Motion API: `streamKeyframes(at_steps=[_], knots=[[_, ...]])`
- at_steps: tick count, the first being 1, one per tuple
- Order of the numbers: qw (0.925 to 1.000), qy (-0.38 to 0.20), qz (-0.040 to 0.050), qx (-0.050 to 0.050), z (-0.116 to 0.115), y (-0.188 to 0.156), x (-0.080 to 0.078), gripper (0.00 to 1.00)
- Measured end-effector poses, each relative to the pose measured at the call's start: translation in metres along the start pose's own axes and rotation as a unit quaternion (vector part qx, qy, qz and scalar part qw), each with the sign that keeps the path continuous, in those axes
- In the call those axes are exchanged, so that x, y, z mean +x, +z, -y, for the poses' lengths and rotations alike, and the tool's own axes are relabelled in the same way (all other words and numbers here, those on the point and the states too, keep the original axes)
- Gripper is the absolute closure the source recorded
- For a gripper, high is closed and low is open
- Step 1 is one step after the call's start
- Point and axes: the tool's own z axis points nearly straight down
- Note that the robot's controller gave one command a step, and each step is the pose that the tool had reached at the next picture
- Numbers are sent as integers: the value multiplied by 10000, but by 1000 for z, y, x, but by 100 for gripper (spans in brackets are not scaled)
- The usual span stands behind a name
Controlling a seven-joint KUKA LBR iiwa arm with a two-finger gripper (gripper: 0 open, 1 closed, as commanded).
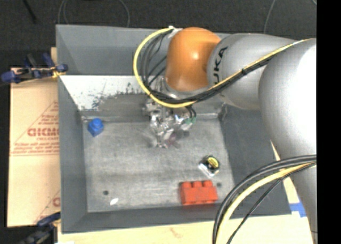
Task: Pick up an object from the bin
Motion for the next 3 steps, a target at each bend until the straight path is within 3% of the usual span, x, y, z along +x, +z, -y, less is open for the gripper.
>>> streamKeyframes(at_steps=[1,2,3], knots=[[9751,-2219,57,-8,59,25,34,0],[9757,-2190,14,-24,59,23,32,0],[9759,-2183,30,-23,59,21,31,100]])
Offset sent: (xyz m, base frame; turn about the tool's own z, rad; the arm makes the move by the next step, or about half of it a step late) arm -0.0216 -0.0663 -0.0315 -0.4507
